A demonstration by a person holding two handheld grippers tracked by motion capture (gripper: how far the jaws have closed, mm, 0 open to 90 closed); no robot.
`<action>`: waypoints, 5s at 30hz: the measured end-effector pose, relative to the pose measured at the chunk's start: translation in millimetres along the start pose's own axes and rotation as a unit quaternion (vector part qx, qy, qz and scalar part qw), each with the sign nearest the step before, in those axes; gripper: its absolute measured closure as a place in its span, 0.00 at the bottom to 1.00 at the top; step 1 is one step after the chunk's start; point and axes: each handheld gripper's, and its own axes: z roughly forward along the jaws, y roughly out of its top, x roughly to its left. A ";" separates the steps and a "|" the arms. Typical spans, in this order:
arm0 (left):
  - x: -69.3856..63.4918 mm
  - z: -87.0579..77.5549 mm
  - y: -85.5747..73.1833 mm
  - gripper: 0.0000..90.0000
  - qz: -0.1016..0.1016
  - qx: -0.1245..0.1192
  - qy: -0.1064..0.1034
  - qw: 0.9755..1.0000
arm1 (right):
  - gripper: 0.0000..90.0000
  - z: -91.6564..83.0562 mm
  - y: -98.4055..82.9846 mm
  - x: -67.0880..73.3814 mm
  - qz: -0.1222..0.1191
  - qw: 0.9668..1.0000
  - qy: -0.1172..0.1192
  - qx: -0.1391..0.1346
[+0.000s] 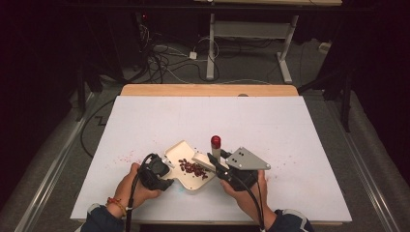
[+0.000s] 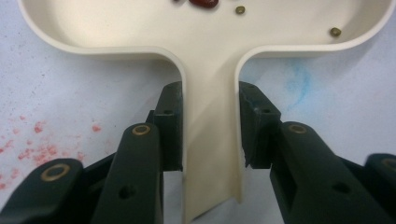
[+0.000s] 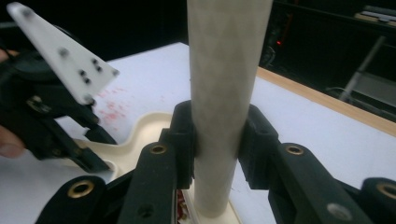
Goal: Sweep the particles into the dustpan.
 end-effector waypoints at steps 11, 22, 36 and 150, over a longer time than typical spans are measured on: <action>0.8 -1.4 -1.9 0.71 -0.002 -0.002 -0.003 1.000 | 0.78 -7.3 8.2 -18.8 -0.018 0.999 -0.021 -0.033; 7.5 -3.5 -6.1 0.71 -0.013 -0.004 -0.008 1.000 | 0.78 47.9 10.1 -60.6 -0.014 0.998 -0.061 -0.029; 17.6 -4.9 -10.0 0.71 -0.021 -0.004 -0.005 1.000 | 0.78 65.5 8.6 -23.5 -0.014 1.000 -0.001 -0.020; 56.1 -2.6 -35.5 0.71 -0.177 -0.081 0.047 0.980 | 0.78 -103.3 -31.2 -147.3 0.023 0.993 0.092 0.070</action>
